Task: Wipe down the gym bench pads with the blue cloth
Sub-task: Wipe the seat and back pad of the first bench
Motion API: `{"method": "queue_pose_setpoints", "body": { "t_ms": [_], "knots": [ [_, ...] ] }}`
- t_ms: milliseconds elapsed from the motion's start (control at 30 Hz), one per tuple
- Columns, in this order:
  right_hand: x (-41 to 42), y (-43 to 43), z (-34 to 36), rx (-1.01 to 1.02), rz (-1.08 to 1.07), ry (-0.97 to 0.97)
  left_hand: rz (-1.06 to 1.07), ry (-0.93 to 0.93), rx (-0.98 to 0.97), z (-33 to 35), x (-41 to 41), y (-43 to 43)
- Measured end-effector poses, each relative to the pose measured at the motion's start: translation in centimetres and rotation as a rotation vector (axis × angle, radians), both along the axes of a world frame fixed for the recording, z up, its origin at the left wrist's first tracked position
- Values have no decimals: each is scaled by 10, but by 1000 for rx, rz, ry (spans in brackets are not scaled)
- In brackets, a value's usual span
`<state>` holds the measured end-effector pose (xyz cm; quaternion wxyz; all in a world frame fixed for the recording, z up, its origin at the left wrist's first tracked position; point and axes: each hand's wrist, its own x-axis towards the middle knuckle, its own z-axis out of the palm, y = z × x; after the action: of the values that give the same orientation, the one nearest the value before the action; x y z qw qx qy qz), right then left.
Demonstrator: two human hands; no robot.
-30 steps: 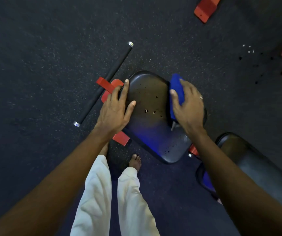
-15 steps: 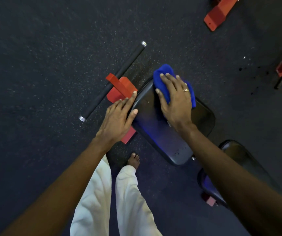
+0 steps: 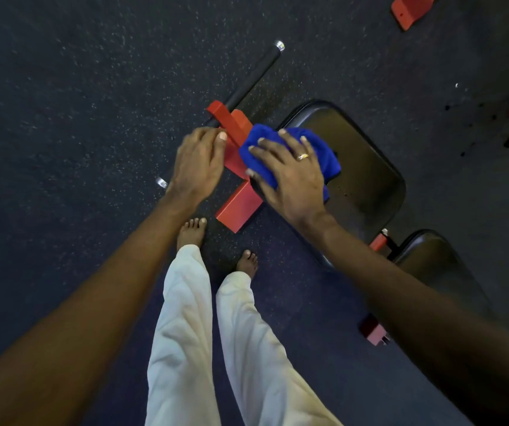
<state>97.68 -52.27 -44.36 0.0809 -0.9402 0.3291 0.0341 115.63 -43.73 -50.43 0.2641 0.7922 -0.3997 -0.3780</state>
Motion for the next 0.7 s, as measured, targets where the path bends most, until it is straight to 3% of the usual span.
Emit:
{"method": "queue_pose_setpoints", "body": {
  "t_ms": [133, 300, 400, 600, 700],
  "knots": [
    [-25, 27, -3, -20, 227, 89, 33, 176, -13, 21, -8, -25],
    [-90, 58, -2, -11, 246, 145, -81, 267, -19, 32, -24, -59],
    [-127, 64, 2, 46, 69, 53, -270, 275, -15, 20, -41, -64],
    [-116, 92, 1, 113, -740, -189, -393, 285, -64, 14, -47, -54],
    [-91, 73, 2, 74, -745, -202, -416, 252, -41, 15, -43, -55]
  ]
}}
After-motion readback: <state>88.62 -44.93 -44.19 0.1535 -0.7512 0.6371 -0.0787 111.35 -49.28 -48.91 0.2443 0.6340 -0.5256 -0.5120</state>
